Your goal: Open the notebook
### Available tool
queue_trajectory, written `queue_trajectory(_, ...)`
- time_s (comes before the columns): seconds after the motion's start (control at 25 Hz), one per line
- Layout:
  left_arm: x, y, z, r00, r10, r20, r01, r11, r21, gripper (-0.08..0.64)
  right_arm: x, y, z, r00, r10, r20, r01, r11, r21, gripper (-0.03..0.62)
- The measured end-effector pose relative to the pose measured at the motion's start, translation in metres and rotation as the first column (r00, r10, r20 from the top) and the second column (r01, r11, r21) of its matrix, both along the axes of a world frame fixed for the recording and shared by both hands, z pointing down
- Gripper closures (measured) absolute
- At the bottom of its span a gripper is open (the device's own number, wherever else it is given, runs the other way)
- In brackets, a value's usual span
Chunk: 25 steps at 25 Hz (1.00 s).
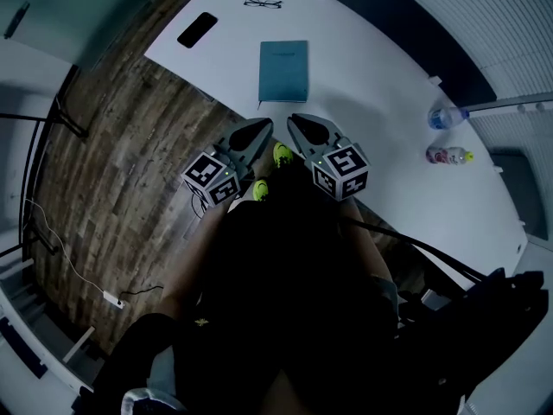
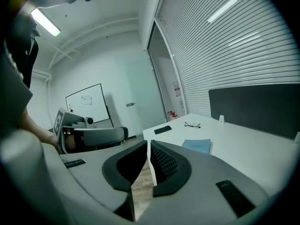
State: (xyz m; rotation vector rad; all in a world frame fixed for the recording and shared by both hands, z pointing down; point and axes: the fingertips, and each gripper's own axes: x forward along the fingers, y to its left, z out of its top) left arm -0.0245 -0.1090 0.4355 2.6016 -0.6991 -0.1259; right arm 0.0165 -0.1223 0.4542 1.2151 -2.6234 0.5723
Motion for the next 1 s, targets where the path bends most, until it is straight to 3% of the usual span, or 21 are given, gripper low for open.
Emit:
queue_trajectory(0.28, 0.002, -0.031, 0.018, 1.000, -0.009, 0.020, 0.009, 1.000, -0.009, 0.572, 0.008, -0.034, 0.027, 1.000, 0.014, -0.016, -0.015, 0.998, -0.066, 0.518)
queue_trajectory(0.52, 0.007, -0.047, 0.047, 0.999, 0.002, 0.048, 0.001, 0.998, -0.059, 0.565, 0.018, -0.053, 0.055, 0.999, 0.045, -0.027, -0.048, 0.991, -0.128, 0.492)
queue_trajectory(1.0, 0.016, -0.073, 0.087, 0.999, 0.006, 0.039, -0.001, 0.993, -0.122, 0.506, 0.024, -0.085, 0.102, 0.998, 0.062, -0.018, -0.064, 0.975, -0.215, 0.456)
